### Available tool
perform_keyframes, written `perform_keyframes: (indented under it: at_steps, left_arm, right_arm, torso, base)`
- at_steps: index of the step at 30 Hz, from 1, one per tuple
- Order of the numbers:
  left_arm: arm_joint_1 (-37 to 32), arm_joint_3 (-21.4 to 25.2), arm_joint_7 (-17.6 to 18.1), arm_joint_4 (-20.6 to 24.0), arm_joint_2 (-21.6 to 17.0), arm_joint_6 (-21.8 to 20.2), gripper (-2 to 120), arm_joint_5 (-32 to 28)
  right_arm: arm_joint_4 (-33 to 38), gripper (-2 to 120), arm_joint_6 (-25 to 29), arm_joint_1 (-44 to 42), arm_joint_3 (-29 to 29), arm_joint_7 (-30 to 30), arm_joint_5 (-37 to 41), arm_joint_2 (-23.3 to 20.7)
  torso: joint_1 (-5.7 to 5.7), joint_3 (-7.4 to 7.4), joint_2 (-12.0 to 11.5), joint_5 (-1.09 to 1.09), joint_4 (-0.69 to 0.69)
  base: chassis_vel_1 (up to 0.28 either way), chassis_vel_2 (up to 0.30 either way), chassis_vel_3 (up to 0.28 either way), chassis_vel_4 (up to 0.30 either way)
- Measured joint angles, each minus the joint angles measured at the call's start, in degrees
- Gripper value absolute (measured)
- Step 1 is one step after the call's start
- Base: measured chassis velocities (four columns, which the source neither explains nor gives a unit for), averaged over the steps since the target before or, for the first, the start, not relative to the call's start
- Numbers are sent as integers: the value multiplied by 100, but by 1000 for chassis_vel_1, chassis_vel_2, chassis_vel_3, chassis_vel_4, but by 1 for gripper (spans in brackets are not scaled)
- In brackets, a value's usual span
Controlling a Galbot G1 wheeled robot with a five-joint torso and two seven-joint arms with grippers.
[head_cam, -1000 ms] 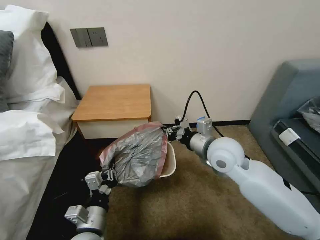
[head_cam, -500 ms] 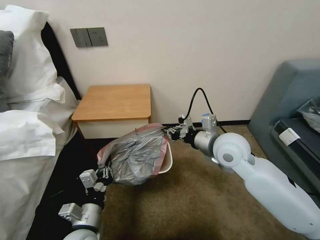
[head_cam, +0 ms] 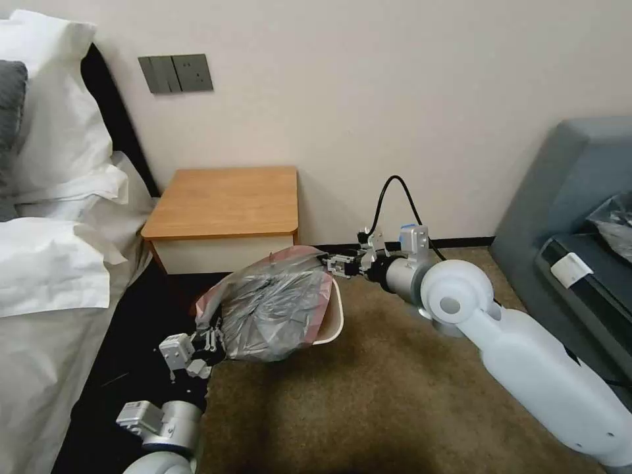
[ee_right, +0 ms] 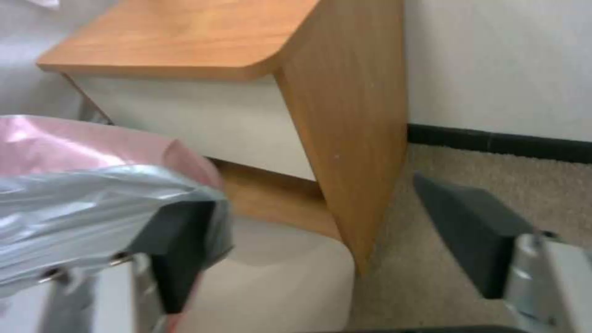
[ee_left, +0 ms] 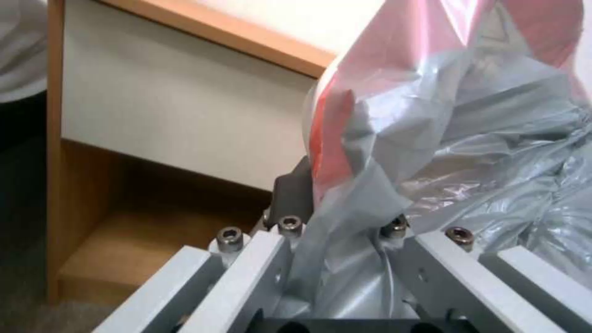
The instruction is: Pick up the garbage bag from the table and place it over the trash can.
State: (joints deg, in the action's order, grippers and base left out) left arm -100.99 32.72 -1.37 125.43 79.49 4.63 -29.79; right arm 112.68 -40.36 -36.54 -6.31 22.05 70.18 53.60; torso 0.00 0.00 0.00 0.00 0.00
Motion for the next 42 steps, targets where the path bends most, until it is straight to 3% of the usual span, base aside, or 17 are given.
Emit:
perform_keyframes:
  at_steps: [5, 14, 25, 42]
  left_arm:
    - [-59, 64, -197, 6, 7, 37, 7, 1]
    - [-135, 150, -467, 28, 52, 59, 7, -87]
    - [-115, 265, -358, 68, 94, -83, 7, -637]
    - [52, 432, -70, -323, 127, -267, 7, -871]
  right_arm:
    - [-224, 98, -99, 119, -106, -49, -86, 61]
    - [-586, 100, -151, 327, -306, -92, -231, 149]
    - [-647, 100, -152, 329, -374, -124, -277, 112]
    - [226, 100, -49, -2, 476, -27, 1203, -229]
  torso:
    - [0, 0, 0, 0, 0]
    - [0, 0, 0, 0, 0]
    - [0, 0, 0, 0, 0]
    - [0, 0, 0, 0, 0]
  base:
    - [0, 0, 0, 0]
    - [0, 0, 0, 0]
    - [0, 0, 0, 0]
    - [0, 0, 0, 0]
